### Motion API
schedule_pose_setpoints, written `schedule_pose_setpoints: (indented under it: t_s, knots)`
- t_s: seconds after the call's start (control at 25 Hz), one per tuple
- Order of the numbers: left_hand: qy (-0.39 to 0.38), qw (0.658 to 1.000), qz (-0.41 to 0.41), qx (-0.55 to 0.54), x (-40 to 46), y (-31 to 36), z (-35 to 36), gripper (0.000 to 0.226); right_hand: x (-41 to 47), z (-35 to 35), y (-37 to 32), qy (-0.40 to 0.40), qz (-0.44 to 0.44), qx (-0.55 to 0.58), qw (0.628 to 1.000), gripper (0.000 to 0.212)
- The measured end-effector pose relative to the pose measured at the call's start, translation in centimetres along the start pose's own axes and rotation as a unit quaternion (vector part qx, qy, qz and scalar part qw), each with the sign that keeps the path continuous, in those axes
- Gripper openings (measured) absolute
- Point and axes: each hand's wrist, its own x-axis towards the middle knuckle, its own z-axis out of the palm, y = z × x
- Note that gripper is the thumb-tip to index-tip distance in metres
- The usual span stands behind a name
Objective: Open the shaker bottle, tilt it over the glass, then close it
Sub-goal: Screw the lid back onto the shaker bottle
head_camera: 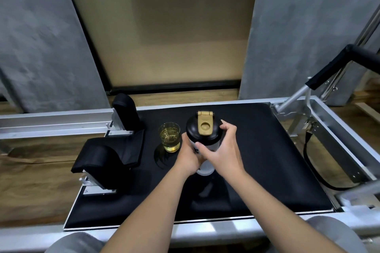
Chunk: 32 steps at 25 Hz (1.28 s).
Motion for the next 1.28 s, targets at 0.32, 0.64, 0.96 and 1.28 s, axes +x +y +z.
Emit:
schedule_pose_setpoints:
  t_s: [0.32, 0.64, 0.96, 1.28]
  knots:
    - [-0.023, 0.999, 0.032, -0.011, 0.6, -1.2, 0.3, 0.088, 6.3, -5.3, -5.2, -0.096, -0.270, -0.251, 0.925, 0.099]
    - [-0.012, 1.000, 0.016, 0.009, 1.2, -1.1, 0.5, 0.082, 7.2, -0.5, -6.4, -0.183, -0.163, -0.515, 0.821, 0.079]
    - [-0.068, 0.997, 0.045, -0.004, 0.3, -1.2, 0.0, 0.069, 8.6, -1.7, -8.1, -0.319, -0.137, -0.484, 0.803, 0.085]
    - [-0.042, 0.999, 0.031, -0.009, 0.4, -1.4, -0.1, 0.067, 8.6, -1.2, -8.0, -0.280, -0.122, -0.527, 0.793, 0.096]
